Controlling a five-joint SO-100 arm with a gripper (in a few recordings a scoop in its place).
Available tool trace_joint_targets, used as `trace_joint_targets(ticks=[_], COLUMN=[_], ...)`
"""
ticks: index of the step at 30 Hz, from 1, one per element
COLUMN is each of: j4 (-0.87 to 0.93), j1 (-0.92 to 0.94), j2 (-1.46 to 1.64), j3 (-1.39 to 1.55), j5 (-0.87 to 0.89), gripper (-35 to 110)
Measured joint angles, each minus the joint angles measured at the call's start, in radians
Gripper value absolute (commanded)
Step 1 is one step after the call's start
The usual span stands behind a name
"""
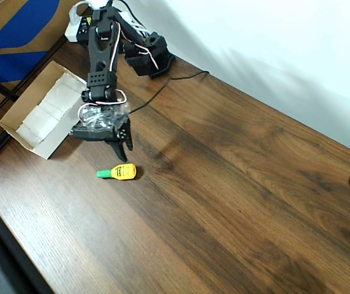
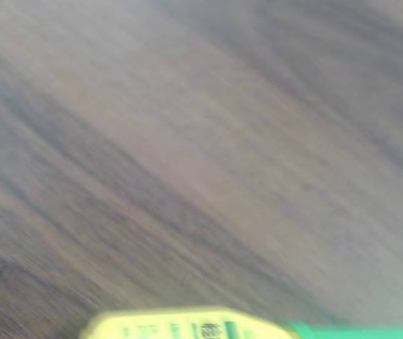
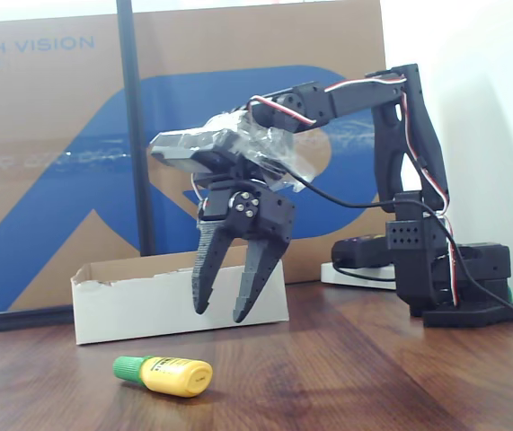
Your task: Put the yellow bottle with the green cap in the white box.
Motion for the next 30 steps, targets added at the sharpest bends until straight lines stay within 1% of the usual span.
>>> trace_joint_targets(ticks=[3,9,11,16,20,23,26,30], j4=[0.012,0.101,0.106,0.109,0.169,0.175,0.175,0.175], j1=[0.018,0.021,0.021,0.021,0.021,0.04,0.071,0.106], j2=[-0.008,-0.008,-0.008,-0.008,-0.005,0.011,0.031,0.032], j3=[-0.009,-0.009,-0.009,-0.009,-0.009,0.014,0.032,0.032], j5=[0.066,0.222,0.238,0.075,-0.083,-0.187,-0.227,-0.229], gripper=[17,17,17,17,17,17,17,18])
